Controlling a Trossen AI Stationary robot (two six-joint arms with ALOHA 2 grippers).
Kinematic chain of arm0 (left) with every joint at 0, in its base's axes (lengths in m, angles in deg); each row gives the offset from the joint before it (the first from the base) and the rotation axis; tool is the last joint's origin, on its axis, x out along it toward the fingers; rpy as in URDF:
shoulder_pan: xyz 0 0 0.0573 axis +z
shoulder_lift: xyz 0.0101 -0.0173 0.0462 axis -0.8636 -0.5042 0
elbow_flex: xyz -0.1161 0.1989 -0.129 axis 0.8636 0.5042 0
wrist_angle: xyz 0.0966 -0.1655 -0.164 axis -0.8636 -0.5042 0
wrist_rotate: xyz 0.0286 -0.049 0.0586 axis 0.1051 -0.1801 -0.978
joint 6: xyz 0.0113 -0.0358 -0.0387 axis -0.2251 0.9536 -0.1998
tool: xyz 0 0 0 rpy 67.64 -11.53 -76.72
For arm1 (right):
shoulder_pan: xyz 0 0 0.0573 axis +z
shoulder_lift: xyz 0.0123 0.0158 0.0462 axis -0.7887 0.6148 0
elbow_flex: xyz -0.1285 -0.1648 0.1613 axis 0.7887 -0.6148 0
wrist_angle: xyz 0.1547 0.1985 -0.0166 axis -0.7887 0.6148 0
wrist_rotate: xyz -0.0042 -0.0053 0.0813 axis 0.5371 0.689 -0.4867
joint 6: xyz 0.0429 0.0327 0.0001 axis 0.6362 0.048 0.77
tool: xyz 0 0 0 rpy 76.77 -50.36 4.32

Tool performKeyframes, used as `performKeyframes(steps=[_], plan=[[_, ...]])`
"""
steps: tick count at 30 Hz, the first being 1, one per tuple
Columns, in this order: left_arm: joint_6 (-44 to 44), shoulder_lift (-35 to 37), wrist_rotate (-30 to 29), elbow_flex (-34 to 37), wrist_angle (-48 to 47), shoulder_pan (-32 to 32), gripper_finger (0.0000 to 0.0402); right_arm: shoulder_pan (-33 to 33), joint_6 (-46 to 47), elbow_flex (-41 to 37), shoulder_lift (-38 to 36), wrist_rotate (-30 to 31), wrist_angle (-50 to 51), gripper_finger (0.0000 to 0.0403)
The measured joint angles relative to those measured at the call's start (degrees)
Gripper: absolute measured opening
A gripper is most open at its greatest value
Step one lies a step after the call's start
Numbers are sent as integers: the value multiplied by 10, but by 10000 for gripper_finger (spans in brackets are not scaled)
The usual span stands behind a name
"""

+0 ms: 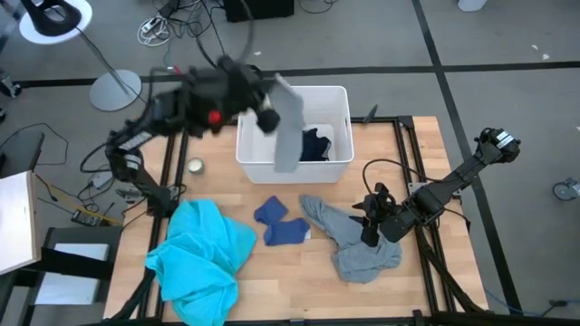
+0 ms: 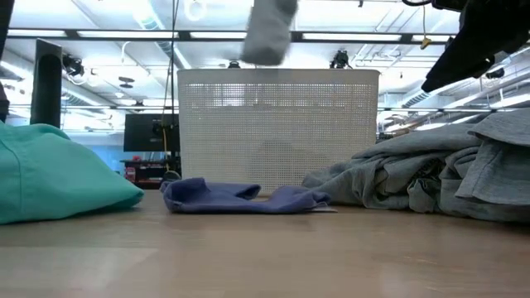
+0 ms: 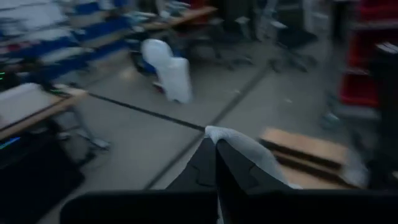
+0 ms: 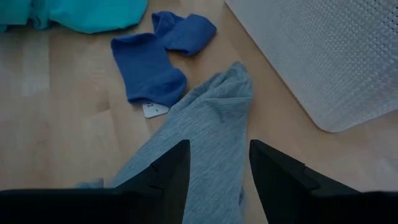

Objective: Sort clothes
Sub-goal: Put the gray sock into the laundry bin, then put the blue shorts into the laundry bin

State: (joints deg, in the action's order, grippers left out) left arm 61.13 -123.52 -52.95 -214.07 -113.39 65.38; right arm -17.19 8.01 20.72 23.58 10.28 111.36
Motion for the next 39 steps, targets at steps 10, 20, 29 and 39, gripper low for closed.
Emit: performKeyframes(steps=[10,20,29,39], plan=[[4,-2,58,-10,-14,99,4,-2,-12,0,0,1,1,166],[73,-2,57,-5,-178,101,55,-2,-12,0,0,-1,1,166],[197,-2,145,-5,-393,87,119,-2,-12,0,0,-1,1,166],[310,17,158,6,-428,-90,124,-2,-7,0,0,-6,-1,166]])
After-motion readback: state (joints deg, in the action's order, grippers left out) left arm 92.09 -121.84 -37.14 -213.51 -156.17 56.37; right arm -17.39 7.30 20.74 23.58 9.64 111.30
